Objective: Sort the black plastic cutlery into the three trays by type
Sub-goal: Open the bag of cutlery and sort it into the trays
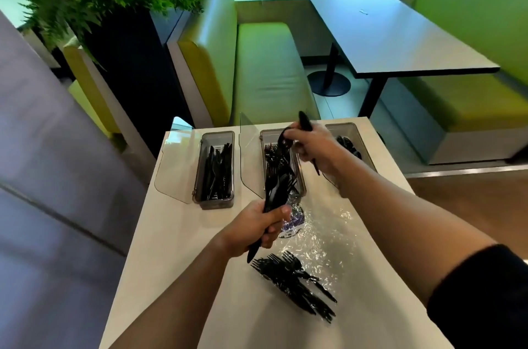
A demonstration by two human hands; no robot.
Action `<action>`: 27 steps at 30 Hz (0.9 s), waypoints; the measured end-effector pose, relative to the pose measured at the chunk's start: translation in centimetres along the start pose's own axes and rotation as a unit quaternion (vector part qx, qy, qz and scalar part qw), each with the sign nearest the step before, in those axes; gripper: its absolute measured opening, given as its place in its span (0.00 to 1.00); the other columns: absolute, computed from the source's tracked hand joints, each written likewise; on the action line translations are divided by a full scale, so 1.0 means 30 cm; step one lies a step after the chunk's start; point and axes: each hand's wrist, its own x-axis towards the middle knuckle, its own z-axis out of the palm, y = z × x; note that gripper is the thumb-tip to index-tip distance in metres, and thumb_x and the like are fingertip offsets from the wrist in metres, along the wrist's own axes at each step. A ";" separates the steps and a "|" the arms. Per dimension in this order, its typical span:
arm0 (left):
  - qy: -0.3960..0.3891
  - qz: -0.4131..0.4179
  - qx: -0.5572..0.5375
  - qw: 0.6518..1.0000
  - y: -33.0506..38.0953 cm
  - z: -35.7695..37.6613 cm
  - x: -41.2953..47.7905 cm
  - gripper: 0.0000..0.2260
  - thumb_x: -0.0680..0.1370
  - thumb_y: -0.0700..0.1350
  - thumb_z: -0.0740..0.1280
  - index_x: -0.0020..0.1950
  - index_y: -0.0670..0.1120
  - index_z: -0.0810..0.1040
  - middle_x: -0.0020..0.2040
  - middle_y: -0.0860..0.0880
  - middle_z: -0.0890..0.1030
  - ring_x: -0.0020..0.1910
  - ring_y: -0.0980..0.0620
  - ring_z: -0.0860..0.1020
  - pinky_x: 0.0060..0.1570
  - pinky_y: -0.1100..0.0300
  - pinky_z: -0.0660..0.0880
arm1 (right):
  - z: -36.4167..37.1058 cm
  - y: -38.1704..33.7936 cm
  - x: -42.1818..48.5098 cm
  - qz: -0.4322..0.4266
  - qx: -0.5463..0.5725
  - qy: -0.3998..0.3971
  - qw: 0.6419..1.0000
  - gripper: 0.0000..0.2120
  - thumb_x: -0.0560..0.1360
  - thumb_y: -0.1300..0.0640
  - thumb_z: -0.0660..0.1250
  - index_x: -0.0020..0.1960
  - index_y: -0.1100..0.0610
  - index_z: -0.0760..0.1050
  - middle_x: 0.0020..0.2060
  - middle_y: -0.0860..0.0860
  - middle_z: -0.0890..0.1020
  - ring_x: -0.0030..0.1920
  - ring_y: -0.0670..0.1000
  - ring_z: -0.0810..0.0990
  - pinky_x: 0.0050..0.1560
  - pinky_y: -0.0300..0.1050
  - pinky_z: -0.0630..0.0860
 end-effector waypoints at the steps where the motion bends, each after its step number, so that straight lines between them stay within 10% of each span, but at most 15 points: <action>1: 0.008 0.000 -0.005 1.000 -0.005 -0.004 -0.001 0.12 0.82 0.50 0.66 0.40 0.48 0.74 0.31 0.49 0.64 0.26 0.54 0.62 0.26 0.61 0.59 | -0.014 -0.009 0.012 -0.007 0.052 0.024 0.998 0.07 0.78 0.64 0.69 0.47 0.56 0.72 0.36 0.55 0.79 0.25 0.46 0.68 0.22 0.38 0.61; 13: 0.137 0.009 -0.077 0.988 -0.028 -0.078 -0.018 0.17 0.83 0.54 0.63 0.38 0.46 0.71 0.30 0.48 0.64 0.25 0.53 0.62 0.27 0.61 0.57 | -0.030 0.045 0.125 0.115 0.233 0.091 0.961 0.05 0.83 0.54 0.62 0.52 0.55 0.69 0.28 0.50 0.72 0.21 0.46 0.68 0.21 0.36 0.65; 27: 0.090 -0.001 -0.173 0.981 -0.024 -0.091 0.029 0.11 0.85 0.47 0.58 0.58 0.41 0.74 0.35 0.48 0.71 0.26 0.55 0.65 0.26 0.62 0.62 | -0.366 0.233 0.182 0.181 -0.094 0.255 0.945 0.14 0.74 0.67 0.63 0.59 0.65 0.76 0.42 0.59 0.78 0.38 0.53 0.77 0.32 0.46 0.75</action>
